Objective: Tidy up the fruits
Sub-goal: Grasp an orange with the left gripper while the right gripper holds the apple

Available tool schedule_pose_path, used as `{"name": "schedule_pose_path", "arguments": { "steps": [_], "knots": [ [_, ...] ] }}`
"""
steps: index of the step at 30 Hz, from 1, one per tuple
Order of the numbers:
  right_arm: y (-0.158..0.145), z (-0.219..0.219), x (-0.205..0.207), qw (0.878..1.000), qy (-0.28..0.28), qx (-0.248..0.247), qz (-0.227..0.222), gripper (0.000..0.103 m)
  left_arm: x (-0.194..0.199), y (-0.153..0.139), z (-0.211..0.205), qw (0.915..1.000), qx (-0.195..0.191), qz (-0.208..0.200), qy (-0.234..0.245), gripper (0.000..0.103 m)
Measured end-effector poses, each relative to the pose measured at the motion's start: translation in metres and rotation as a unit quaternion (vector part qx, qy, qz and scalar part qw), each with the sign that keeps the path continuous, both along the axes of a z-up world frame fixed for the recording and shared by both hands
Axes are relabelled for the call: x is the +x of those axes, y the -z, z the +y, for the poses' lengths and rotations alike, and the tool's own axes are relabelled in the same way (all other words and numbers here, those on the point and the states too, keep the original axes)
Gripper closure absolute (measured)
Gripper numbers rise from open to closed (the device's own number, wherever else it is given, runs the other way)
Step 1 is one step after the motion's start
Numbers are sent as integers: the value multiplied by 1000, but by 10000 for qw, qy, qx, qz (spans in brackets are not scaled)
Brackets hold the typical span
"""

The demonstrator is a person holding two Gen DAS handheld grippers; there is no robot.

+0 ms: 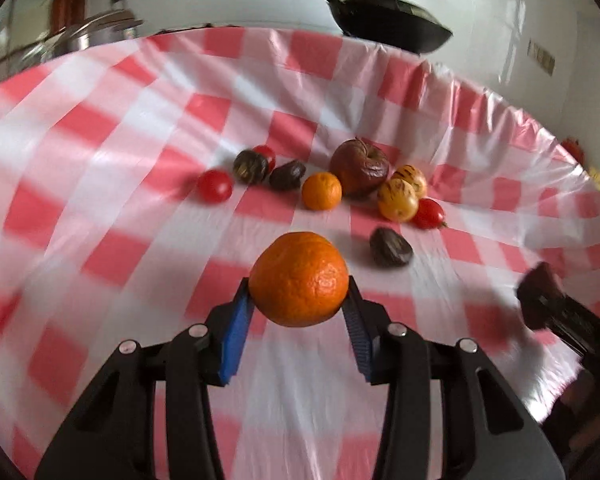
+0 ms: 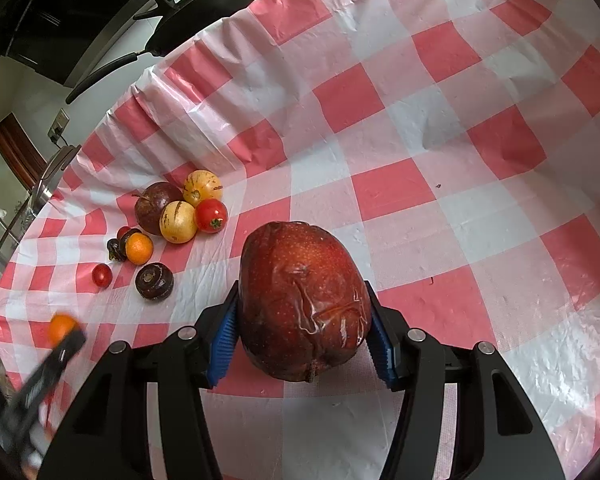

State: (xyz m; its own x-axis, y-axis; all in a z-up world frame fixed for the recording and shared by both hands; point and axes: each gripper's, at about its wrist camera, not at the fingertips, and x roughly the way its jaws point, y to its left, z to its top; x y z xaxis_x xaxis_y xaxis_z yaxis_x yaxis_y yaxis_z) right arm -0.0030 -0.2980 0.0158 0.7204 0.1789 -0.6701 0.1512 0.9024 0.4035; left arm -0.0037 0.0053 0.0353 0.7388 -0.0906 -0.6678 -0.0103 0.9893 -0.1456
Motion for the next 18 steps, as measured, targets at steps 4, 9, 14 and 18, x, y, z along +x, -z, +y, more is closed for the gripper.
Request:
{"name": "schedule_pose_path", "arguments": {
  "steps": [4, 9, 14, 18],
  "knots": [
    [0, 0, 0, 10000, -1, 2, 2, 47, -22, 4, 0, 9998, -137, 2, -118, 58],
    [2, 0, 2, 9999, 96, 12, 46, 47, -32, 4, -1, 9998, -99, -22, -158, 58],
    [2, -2, 2, 9997, 215, 19, 63, 47, -49, 3, -1, 9998, -45, -13, -170, 58],
    [2, -2, 1, 9996, 260, 17, 67, 47, -76, -4, 3, 9998, -7, -50, -187, 58]
  ]
}}
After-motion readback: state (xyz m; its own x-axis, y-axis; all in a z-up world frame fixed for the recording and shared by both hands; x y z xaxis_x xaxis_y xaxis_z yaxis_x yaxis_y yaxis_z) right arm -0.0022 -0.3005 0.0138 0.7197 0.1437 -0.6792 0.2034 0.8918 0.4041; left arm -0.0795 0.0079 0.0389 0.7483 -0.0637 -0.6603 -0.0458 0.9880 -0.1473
